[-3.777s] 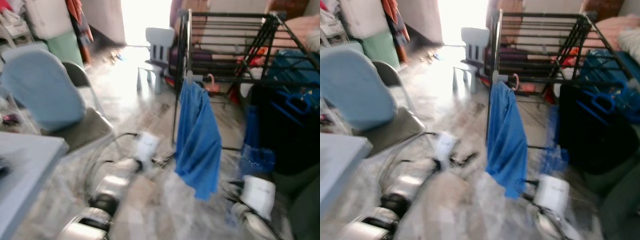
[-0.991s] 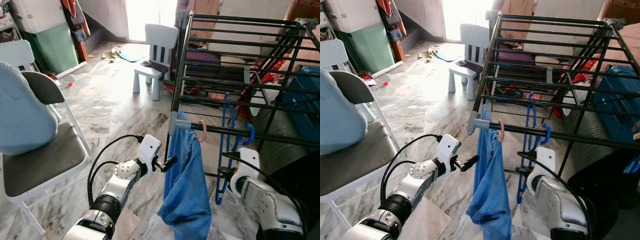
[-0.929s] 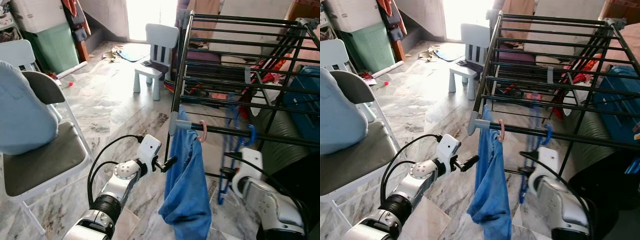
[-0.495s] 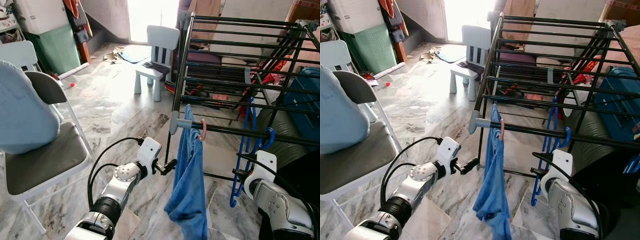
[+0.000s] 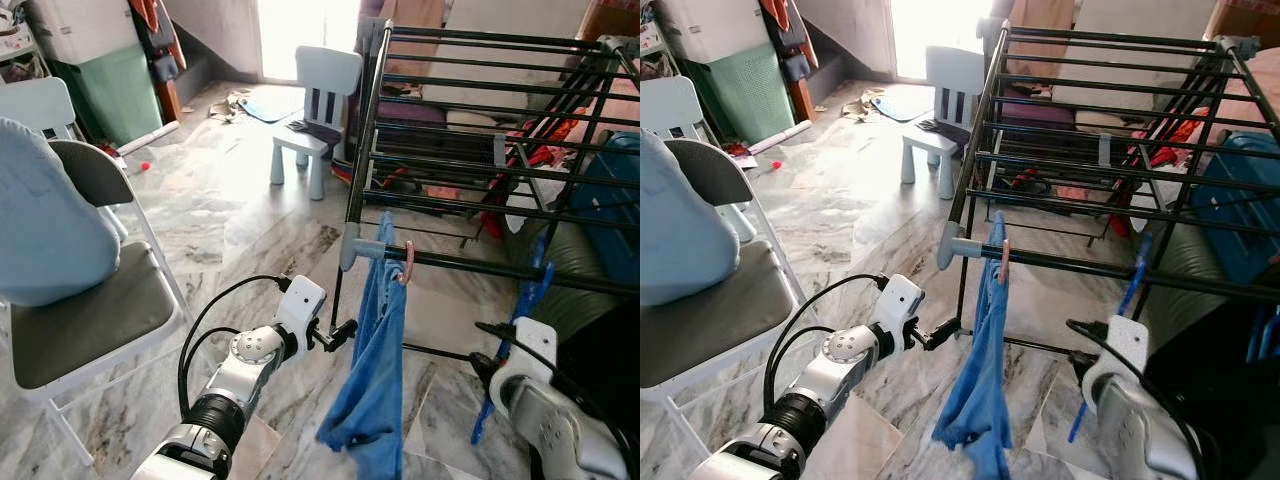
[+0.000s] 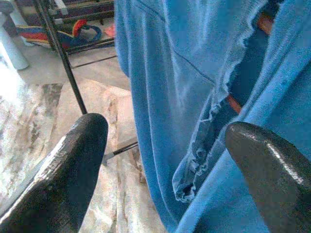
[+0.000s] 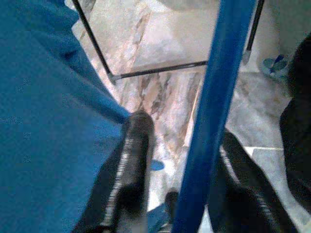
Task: Hang hanger
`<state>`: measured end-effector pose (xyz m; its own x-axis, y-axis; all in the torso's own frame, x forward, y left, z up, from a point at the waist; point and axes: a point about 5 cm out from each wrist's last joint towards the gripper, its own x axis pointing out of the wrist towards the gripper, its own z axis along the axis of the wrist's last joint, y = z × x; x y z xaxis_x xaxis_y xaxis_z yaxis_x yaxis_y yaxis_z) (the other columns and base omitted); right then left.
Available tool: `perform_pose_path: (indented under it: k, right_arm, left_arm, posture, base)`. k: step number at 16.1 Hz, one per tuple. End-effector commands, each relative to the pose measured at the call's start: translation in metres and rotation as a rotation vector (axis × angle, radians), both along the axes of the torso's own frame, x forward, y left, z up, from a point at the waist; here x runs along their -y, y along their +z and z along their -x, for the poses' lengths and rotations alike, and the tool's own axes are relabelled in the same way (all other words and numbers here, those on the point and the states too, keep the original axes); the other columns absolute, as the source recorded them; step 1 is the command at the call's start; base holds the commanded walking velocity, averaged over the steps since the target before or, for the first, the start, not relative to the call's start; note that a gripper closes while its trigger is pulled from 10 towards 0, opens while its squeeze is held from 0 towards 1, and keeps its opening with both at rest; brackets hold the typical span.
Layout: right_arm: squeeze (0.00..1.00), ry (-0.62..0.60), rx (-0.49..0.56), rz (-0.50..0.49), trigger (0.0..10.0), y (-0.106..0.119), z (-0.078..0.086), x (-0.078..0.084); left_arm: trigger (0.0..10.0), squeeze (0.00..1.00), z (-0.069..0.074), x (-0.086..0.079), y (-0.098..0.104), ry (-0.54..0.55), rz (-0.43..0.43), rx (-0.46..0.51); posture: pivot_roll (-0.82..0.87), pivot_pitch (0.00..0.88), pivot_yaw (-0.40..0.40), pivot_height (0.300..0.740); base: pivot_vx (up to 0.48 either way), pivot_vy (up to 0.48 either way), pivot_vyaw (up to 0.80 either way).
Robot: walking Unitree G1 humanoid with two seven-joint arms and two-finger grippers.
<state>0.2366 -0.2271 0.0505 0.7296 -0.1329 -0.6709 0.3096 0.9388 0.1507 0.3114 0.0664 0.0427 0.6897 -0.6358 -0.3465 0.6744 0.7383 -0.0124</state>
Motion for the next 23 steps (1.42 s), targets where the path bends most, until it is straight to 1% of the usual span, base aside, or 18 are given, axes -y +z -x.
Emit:
perform_pose_path:
  k: [1,3,5,7,9,11,14,17,23]
  right_arm:
    - [1.00,0.000,0.030,0.036,10.0,0.005,0.004,0.000]
    - [1.00,0.019,0.066,0.095,10.0,0.009,0.012,0.001]
    - [1.00,0.063,0.098,0.184,10.0,0.013,0.020,0.001]
    - [1.00,0.044,0.128,0.215,10.0,0.019,0.023,0.003]
    - [1.00,0.018,0.187,0.222,10.0,0.025,0.024,0.000]
    - [1.00,0.019,0.204,0.203,10.0,0.024,0.027,-0.007]
    - [1.00,0.026,0.227,0.211,10.0,0.024,0.029,-0.013]
    - [1.00,-0.005,0.286,0.214,10.0,0.030,0.028,-0.013]
    - [1.00,-0.022,0.285,0.231,10.0,0.029,0.030,-0.012]
  left_arm:
    - [10.0,0.00,-0.003,-0.001,0.004,0.018,-0.009,0.034]
    - [10.0,0.00,-0.005,-0.004,0.007,0.046,-0.019,0.064]
    - [10.0,0.00,-0.008,-0.004,0.016,0.057,-0.019,0.122]
    - [10.0,0.00,-0.009,-0.002,0.021,0.052,-0.014,0.150]
    - [10.0,0.00,-0.008,0.000,0.020,0.049,-0.015,0.155]
    - [10.0,0.00,-0.006,0.000,0.018,0.049,-0.022,0.155]
    - [10.0,0.00,-0.004,0.001,0.017,0.047,-0.027,0.155]
    - [10.0,0.00,-0.005,0.001,0.018,0.048,-0.031,0.160]
    - [10.0,0.00,-0.004,0.004,0.018,0.039,-0.032,0.167]
  posture:
    - [-0.01,0.000,-0.027,0.740]
    - [-0.02,0.000,-0.022,0.740]
    - [-0.03,0.000,-0.017,0.740]
    - [-0.03,0.000,-0.011,0.740]
    - [-0.04,0.000,-0.007,0.740]
    - [-0.04,0.000,-0.008,0.740]
    - [-0.03,0.000,-0.013,0.740]
    - [-0.03,0.000,-0.016,0.740]
    - [-0.03,0.000,-0.018,0.740]
  base:
    - [0.000,0.000,0.00]
    - [0.000,0.000,0.00]
    - [0.000,0.000,0.00]
    - [0.000,0.000,0.00]
    - [0.000,0.000,0.00]
    - [0.000,0.000,0.00]
    - [0.000,0.000,0.00]
    - [0.000,0.000,0.00]
    - [-0.040,0.000,0.00]
